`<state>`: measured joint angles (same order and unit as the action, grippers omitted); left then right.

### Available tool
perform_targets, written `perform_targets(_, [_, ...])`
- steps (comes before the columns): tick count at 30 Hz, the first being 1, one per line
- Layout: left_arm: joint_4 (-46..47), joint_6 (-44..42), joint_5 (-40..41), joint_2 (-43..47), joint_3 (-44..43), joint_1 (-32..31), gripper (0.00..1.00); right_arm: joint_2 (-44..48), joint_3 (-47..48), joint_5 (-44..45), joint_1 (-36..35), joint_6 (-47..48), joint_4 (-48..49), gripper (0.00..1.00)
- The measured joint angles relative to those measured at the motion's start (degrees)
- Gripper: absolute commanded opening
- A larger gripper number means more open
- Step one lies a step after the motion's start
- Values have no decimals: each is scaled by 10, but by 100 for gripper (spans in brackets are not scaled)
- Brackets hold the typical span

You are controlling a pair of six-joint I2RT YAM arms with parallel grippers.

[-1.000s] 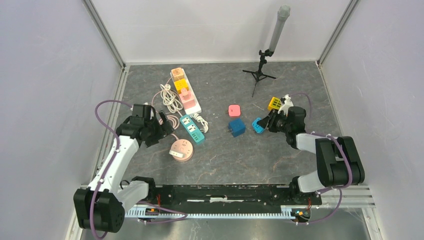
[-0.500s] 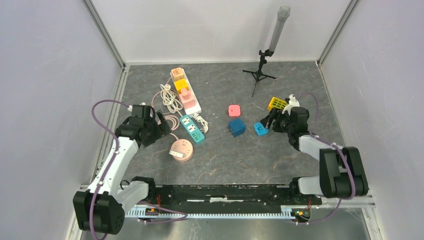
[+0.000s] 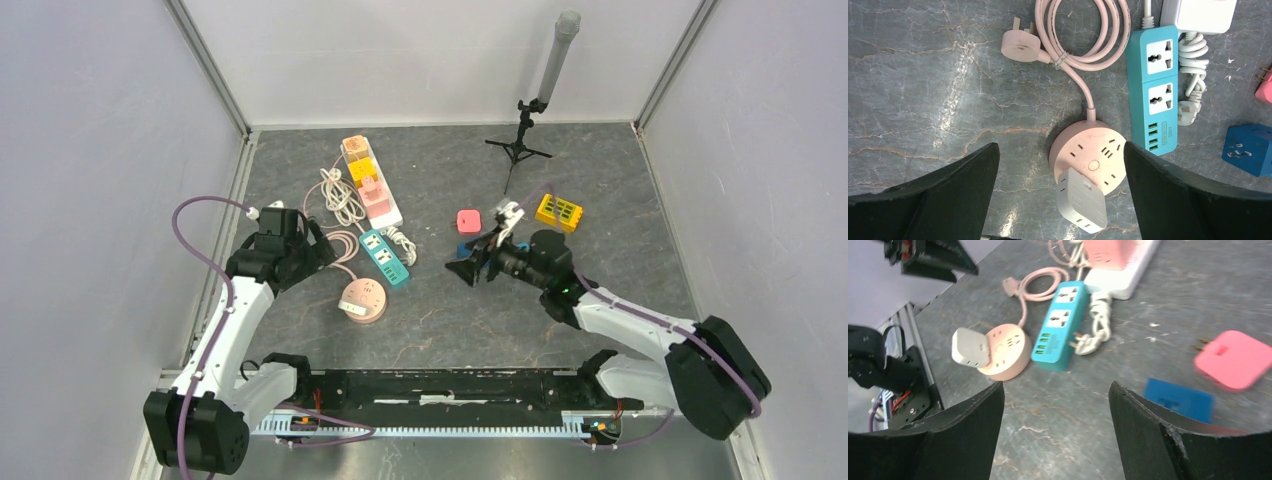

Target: Pull the plug off the socket

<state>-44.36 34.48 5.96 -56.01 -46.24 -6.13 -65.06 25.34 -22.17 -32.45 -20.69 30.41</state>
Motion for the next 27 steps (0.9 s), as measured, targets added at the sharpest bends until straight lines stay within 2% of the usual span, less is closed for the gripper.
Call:
perform_targets(4, [-2,0,0,0,0,0,100,-54,25,39,-104,25,14,81])
perform_targets(7, [-7,0,-1,0,-3,0,100,-109,78,86,-186,57,-2,81])
perform_targets(14, [-11,0,-6,-11,-9,2,100,-234,190,186,-312,121,-18,81])
perform_targets(20, [-14,0,-7,-21,-9,12,100,-327,263,275,-380,196,-26,81])
perform_targets(27, [-7,2,-35,-31,-3,27,100,-385,295,282,-393,246,-28,76])
